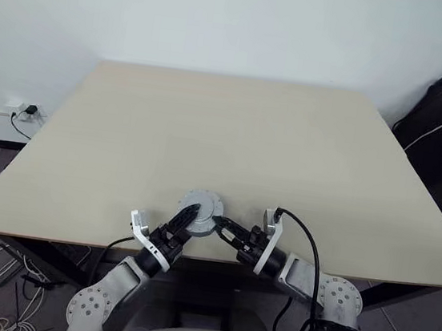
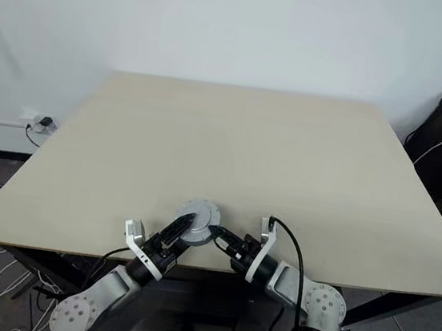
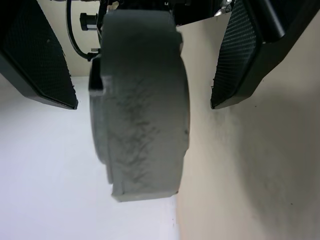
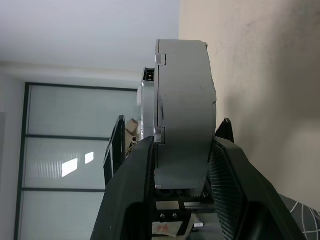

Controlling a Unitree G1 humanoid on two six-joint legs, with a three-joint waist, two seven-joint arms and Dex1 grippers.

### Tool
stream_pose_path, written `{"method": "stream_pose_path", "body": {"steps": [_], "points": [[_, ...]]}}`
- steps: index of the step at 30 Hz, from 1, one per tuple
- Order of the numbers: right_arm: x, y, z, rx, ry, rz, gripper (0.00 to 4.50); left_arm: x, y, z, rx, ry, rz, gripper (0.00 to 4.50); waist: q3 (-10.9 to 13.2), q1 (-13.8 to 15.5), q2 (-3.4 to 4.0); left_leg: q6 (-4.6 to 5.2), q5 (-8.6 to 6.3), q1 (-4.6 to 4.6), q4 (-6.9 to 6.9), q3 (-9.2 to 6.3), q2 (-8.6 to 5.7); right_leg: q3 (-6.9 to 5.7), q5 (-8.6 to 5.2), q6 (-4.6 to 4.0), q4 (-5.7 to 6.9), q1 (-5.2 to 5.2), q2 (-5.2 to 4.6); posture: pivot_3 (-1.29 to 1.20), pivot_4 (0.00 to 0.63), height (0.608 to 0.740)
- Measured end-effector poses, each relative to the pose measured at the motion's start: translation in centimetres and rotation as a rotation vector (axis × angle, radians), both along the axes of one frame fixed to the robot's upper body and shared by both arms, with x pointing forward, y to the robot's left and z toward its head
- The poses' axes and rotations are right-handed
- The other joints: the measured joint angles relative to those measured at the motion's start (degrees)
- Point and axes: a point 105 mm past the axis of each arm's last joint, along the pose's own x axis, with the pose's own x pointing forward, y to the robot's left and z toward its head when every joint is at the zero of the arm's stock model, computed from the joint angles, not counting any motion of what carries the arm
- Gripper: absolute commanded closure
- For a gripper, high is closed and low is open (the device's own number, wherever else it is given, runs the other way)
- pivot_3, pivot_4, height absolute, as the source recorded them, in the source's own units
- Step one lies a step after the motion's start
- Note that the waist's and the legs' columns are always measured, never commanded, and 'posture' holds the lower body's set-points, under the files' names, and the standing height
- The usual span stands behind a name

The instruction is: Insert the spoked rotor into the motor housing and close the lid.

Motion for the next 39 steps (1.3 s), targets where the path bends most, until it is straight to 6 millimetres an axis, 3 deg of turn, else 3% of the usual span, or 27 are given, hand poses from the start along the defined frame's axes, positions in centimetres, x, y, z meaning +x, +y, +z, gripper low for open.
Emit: {"method": "stream_pose_path", "body": {"steps": [3, 9, 17, 27, 36, 39], "points": [[-0.1, 0.1, -0.1, -0.008, 0.005, 0.004, 3.26, 0.1, 0.0, 0.1, -0.006, -0.003, 0.006, 0.63, 0.0, 0.0, 0.00, 0.01, 0.01, 0.00, 0.00, 0.00, 0.00, 0.00, 0.00, 0.00, 0.00, 0.00, 0.00, 0.00, 0.000, 0.740], [-0.1, 0.2, 0.3, 0.010, -0.007, 0.006, 3.26, 0.2, 0.1, 0.3, -0.023, -0.011, 0.021, 2.41, 0.0, 0.0, -0.01, 0.06, 0.03, 0.01, 0.01, 0.00, 0.00, 0.00, 0.01, 0.01, 0.00, 0.03, 0.00, 0.00, 0.000, 0.740], [0.1, 0.3, 0.5, -0.030, -0.054, -0.009, 3.26, 0.3, 0.1, 0.5, -0.031, -0.016, 0.029, 2.41, 0.0, 0.0, -0.01, 0.03, 0.00, 0.14, 0.02, 0.00, 0.00, -0.01, -0.01, 0.04, -0.01, 0.19, 0.01, 0.00, 0.000, 0.740], [0.0, -0.1, 0.6, -0.064, -0.099, -0.018, 0.00, 0.3, -0.1, 0.0, 0.003, 0.007, 0.020, 2.41, 0.0, 0.0, -0.02, -0.05, -0.06, 0.20, 0.05, 0.00, 0.00, 0.00, -0.14, 0.26, -0.02, 0.26, -0.01, 0.00, 0.000, 0.740], [-0.5, -1.7, -0.1, -0.109, -0.086, -0.068, 0.00, 0.6, 0.5, -0.4, 0.036, 0.024, 0.062, 2.41, 0.0, 0.1, -0.02, -0.07, -0.08, 0.20, 0.06, 0.00, 0.00, 0.01, -0.16, 0.30, -0.02, 0.27, -0.03, 0.00, 0.000, 0.740], [-0.2, -2.8, -0.6, -0.209, -0.125, -0.143, 0.00, 1.3, 1.4, -0.3, 0.064, 0.023, 0.108, 2.41, 0.0, 0.1, -0.04, -0.08, -0.08, 0.20, 0.08, 0.00, 0.01, 0.00, -0.17, 0.33, -0.02, 0.28, -0.02, 0.00, 0.000, 0.740]]}}
